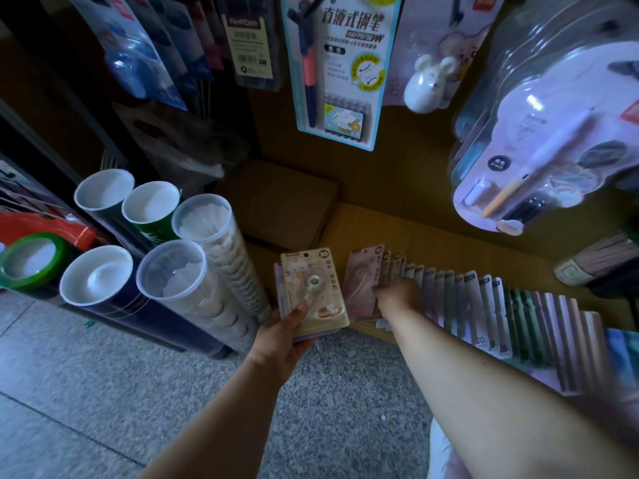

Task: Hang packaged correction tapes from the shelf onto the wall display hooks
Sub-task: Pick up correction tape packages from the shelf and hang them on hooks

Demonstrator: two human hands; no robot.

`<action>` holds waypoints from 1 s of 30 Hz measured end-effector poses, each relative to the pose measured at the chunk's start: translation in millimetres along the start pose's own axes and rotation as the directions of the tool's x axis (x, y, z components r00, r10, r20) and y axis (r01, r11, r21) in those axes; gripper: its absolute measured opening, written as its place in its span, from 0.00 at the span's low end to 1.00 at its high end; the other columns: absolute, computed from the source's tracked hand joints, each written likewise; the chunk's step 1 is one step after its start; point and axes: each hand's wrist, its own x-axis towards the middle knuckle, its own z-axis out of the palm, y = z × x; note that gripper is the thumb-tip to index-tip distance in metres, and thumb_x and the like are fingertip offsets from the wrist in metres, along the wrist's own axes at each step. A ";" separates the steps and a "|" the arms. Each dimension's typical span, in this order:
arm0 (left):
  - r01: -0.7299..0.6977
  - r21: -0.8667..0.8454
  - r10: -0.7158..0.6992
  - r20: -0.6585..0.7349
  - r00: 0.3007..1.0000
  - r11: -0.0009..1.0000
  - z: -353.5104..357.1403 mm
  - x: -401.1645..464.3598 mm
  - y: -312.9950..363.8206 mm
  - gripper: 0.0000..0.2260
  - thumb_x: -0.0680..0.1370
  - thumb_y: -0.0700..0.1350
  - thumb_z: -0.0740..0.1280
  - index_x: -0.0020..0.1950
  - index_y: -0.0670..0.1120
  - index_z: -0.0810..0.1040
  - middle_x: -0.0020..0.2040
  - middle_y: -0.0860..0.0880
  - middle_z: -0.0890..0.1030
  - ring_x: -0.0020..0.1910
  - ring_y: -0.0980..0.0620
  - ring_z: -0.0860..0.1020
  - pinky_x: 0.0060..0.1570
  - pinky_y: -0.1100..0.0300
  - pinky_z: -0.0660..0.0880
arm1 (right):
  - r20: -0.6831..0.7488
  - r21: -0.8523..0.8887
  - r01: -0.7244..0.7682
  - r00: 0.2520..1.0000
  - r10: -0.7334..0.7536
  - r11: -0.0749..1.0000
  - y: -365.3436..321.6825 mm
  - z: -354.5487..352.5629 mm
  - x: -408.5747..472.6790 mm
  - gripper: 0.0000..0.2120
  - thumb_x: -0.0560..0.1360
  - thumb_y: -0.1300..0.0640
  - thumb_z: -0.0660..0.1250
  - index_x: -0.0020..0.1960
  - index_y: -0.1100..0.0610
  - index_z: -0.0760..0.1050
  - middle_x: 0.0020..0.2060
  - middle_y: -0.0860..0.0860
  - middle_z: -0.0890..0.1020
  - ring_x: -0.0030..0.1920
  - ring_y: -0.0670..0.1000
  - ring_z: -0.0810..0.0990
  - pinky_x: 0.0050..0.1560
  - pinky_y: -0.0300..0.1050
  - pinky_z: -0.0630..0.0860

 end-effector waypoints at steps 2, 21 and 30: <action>-0.026 0.053 0.027 -0.020 0.999 0.998 -0.7 -2.1 0.7 0.20 0.75 0.40 0.71 0.66 0.46 0.74 0.59 0.42 0.82 0.56 0.42 0.82 0.44 0.49 0.81 | -0.010 0.035 0.060 0.998 -0.060 0.998 -1.3 -11.0 -3.2 0.07 0.74 0.55 0.69 0.38 0.56 0.79 0.33 0.54 0.82 0.33 0.55 0.82 0.31 0.45 0.80; -0.187 0.018 0.181 0.176 0.968 0.982 56.0 -112.9 29.5 0.13 0.80 0.37 0.63 0.64 0.42 0.74 0.57 0.38 0.82 0.54 0.39 0.82 0.55 0.39 0.78 | 0.047 0.319 0.395 0.901 -0.430 0.861 -8.9 -78.8 -98.4 0.09 0.75 0.61 0.65 0.36 0.56 0.75 0.34 0.56 0.79 0.38 0.54 0.76 0.36 0.41 0.67; -0.267 -0.020 0.256 0.361 0.897 0.963 66.3 -170.4 38.0 0.17 0.80 0.36 0.62 0.68 0.41 0.69 0.61 0.37 0.81 0.56 0.34 0.81 0.51 0.37 0.79 | 0.115 0.462 0.494 0.790 -0.602 0.737 -22.2 -93.4 -148.3 0.08 0.77 0.48 0.64 0.49 0.52 0.74 0.46 0.50 0.82 0.48 0.50 0.81 0.43 0.42 0.73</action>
